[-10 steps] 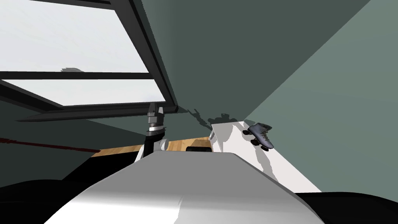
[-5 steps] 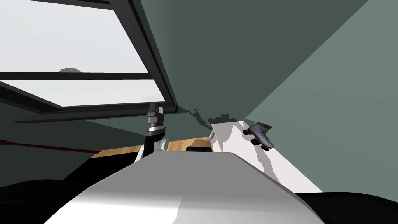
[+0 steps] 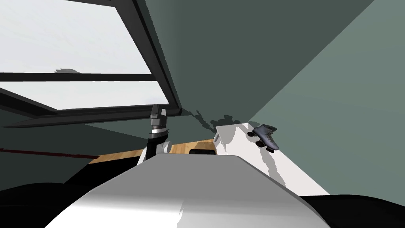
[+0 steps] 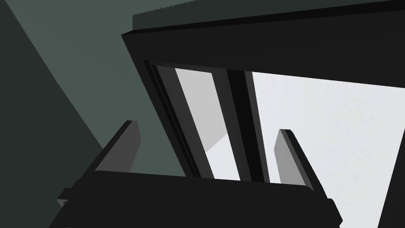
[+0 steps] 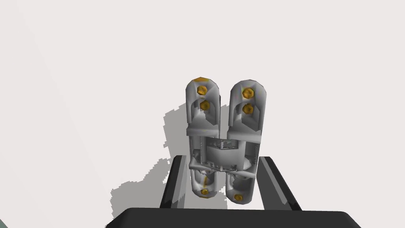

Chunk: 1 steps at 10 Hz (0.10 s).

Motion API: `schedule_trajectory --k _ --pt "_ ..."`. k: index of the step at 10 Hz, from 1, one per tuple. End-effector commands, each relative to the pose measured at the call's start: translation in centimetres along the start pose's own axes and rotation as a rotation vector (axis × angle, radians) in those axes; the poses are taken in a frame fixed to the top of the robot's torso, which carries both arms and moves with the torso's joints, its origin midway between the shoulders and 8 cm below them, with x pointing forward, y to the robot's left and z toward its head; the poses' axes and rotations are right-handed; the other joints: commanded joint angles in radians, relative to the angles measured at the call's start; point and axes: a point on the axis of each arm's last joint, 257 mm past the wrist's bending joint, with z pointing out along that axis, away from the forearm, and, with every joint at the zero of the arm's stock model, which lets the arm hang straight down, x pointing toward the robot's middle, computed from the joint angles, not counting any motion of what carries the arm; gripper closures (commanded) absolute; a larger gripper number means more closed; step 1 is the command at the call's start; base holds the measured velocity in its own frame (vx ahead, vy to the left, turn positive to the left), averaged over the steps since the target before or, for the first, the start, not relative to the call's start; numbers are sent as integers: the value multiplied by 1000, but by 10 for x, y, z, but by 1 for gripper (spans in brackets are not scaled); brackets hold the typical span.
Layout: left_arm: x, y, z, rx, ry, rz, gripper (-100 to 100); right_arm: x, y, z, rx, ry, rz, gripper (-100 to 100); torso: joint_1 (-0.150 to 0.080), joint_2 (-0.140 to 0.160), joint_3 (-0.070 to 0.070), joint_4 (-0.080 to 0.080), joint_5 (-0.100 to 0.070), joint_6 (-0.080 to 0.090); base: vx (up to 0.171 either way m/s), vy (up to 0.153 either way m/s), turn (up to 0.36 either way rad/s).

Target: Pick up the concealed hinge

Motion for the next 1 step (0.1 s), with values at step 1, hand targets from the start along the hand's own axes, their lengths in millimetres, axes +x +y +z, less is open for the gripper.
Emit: schedule_trajectory --k 1 --pt "0 0 0 0 0 0 0 0 0 0 0 0 0 0 0 0 0 0 0 0 0 0 0"
